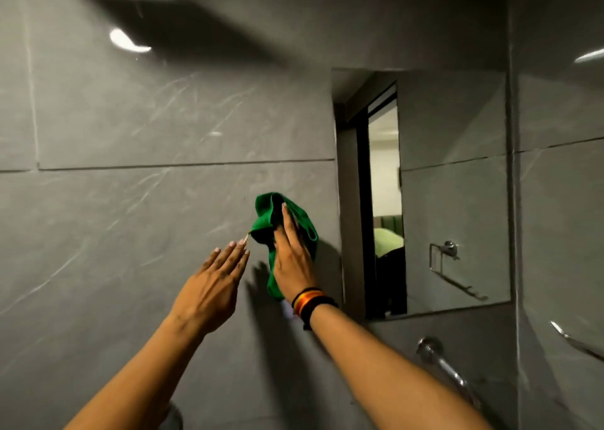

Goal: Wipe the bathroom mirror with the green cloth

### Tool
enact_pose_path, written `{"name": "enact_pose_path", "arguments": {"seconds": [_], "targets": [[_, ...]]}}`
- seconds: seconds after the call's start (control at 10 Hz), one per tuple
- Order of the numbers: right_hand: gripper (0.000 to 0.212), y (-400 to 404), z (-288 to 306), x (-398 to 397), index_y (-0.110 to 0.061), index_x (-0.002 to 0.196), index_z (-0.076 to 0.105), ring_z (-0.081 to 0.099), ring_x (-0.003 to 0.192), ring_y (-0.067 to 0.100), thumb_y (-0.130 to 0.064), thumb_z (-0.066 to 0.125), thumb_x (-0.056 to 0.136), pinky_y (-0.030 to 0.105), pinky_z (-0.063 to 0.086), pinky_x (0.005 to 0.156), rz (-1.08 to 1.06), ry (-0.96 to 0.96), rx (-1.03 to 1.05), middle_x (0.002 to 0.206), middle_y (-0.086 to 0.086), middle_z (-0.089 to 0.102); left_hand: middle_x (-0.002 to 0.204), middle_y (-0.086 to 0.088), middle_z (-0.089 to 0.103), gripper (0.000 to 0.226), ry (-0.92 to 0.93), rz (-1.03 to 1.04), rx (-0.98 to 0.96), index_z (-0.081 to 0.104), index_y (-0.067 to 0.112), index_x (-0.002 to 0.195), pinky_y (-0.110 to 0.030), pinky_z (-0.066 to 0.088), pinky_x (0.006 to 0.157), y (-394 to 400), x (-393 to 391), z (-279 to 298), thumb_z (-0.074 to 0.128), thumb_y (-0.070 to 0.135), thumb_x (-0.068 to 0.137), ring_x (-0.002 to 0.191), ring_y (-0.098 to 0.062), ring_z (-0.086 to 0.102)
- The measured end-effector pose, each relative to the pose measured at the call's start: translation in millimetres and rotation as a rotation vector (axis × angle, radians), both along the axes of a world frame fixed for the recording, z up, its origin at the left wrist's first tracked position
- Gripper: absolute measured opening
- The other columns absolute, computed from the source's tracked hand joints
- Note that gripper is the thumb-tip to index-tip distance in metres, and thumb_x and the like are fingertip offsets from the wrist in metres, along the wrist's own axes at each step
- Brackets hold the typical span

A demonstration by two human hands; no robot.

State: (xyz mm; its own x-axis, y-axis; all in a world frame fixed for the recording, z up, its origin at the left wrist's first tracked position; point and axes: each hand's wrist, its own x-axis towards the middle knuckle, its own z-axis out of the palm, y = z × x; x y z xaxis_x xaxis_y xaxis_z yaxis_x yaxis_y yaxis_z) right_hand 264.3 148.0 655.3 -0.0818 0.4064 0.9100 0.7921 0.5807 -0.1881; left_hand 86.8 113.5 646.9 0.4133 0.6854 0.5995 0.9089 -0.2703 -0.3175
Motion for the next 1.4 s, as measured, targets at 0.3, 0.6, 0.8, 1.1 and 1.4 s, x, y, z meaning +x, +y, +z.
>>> {"name": "enact_pose_path", "arguments": {"seconds": [0.3, 0.6, 0.8, 1.1, 1.4], "targets": [[0.084, -41.8, -148.4, -64.6, -0.011, 0.156, 0.019, 0.024, 0.151, 0.026, 0.015, 0.045, 0.081, 0.035, 0.027, 0.12, 0.027, -0.068, -0.321, 0.167, 0.009, 0.014, 0.169, -0.013, 0.007, 0.069, -0.021, 0.08, -0.313, 0.007, 0.008, 0.16, -0.038, 0.001, 0.129, -34.0, -25.6, -153.1, 0.03, 0.017, 0.095, 0.157, -0.025, 0.003], [0.088, -90.3, -370.5, -94.1, -0.015, 0.158, 0.011, 0.017, 0.153, 0.025, 0.014, 0.05, 0.085, 0.036, 0.026, 0.121, -0.005, -0.083, -0.889, 0.169, 0.004, 0.001, 0.17, -0.012, -0.002, 0.071, -0.006, 0.231, -0.792, 0.002, 0.007, 0.159, -0.04, 0.002, 0.129, -86.4, -71.3, -363.9, 0.034, 0.017, 0.097, 0.158, -0.026, 0.0], [0.088, -119.1, -516.8, -125.1, -0.011, 0.158, 0.009, 0.008, 0.155, 0.025, 0.013, 0.05, 0.084, 0.032, 0.013, 0.124, 0.026, -0.096, -1.174, 0.168, 0.007, -0.003, 0.17, -0.012, -0.003, 0.071, -0.024, 0.305, -1.052, 0.002, 0.007, 0.159, -0.039, 0.0, 0.128, -134.6, -93.2, -512.7, 0.032, 0.018, 0.096, 0.157, -0.025, -0.003], [0.08, -143.7, -693.9, -155.2, -0.006, 0.157, 0.011, 0.01, 0.154, 0.03, 0.008, 0.048, 0.087, 0.039, 0.015, 0.125, 0.006, -0.077, -1.457, 0.167, 0.013, 0.001, 0.17, -0.012, -0.006, 0.075, -0.028, 0.287, -1.295, 0.0, 0.006, 0.159, -0.039, 0.0, 0.128, -160.4, -98.7, -661.3, 0.035, 0.019, 0.094, 0.157, -0.025, -0.004], [0.058, -133.2, -694.8, -140.3, -0.007, 0.156, 0.018, 0.001, 0.155, 0.028, -0.011, 0.039, 0.102, 0.043, 0.01, 0.126, -0.012, -0.112, -1.508, 0.168, 0.011, 0.003, 0.17, -0.011, -0.005, 0.075, -0.06, 0.217, -1.276, -0.001, 0.008, 0.159, -0.039, 0.003, 0.129, -149.7, -83.9, -647.8, 0.035, 0.018, 0.094, 0.157, -0.024, -0.004]]}}
